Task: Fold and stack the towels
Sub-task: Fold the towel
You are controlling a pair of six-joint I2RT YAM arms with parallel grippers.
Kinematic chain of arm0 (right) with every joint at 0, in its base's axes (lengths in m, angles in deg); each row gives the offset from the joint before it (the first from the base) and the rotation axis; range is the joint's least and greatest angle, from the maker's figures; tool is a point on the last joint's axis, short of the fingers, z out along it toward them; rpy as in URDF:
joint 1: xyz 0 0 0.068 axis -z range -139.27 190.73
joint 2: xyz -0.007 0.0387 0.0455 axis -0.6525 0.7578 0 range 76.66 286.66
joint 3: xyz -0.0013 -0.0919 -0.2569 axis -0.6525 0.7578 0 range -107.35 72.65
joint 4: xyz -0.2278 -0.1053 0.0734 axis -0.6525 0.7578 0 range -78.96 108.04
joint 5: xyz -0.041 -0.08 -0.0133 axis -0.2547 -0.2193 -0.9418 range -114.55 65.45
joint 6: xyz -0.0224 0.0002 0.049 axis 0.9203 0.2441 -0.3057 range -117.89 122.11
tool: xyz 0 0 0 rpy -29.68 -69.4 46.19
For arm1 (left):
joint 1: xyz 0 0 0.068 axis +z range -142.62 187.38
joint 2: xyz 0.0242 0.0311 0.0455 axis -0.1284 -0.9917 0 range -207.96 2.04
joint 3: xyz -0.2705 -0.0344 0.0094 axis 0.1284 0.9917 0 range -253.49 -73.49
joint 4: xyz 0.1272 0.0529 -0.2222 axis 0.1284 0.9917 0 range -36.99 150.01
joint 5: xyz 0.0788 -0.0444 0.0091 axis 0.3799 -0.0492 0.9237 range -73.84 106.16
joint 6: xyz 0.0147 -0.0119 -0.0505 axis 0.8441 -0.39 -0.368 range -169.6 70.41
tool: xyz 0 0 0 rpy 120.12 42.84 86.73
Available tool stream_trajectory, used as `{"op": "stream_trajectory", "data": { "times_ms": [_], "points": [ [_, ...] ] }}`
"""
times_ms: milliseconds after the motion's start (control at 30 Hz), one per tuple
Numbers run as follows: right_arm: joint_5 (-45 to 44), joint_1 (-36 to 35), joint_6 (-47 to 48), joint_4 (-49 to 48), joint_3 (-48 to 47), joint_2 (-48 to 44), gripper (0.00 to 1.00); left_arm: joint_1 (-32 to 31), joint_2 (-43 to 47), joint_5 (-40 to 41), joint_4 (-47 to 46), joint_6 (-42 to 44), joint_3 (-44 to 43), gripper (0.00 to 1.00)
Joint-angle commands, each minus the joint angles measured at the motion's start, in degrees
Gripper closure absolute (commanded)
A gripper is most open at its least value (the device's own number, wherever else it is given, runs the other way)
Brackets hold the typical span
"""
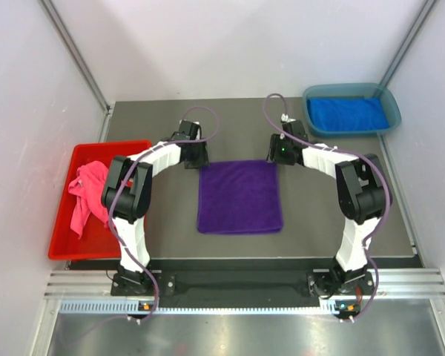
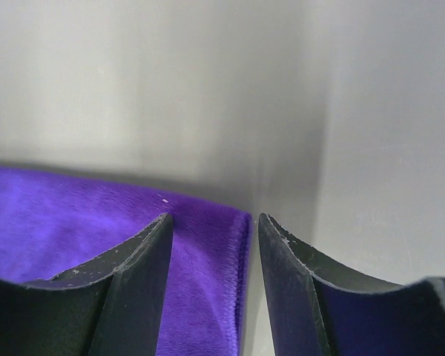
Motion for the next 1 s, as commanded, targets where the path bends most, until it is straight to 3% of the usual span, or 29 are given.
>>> {"op": "stream_trajectory", "data": {
  "times_ms": [0,233,367,667,967],
  "points": [
    [-1.2,0.5,1.4,0.3,-2.2,1.1,0.5,0.2,-0.2,0.2,0.7,1.2,-1.5,0.49],
    [-1.2,0.5,1.3,-0.2,-2.8,2.7,0.51,0.2,0.1,0.8,-1.4,0.3,0.0,0.5],
    [-1.2,0.5,1.2,-0.4,-2.7,2.6,0.51,0.3,4.8,-0.2,-5.4,0.5,2.6,0.44],
    [-2.1,0.6,1.0,-1.3,-2.3,-0.3,0.51,0.2,13.4,-0.8,-5.4,1.6,5.9,0.42],
    [-2.7,0.6,0.7,-1.8,-0.1,-4.3,0.51,0.2,10.4,-0.9,-1.2,3.6,5.6,0.55]
  ]
}}
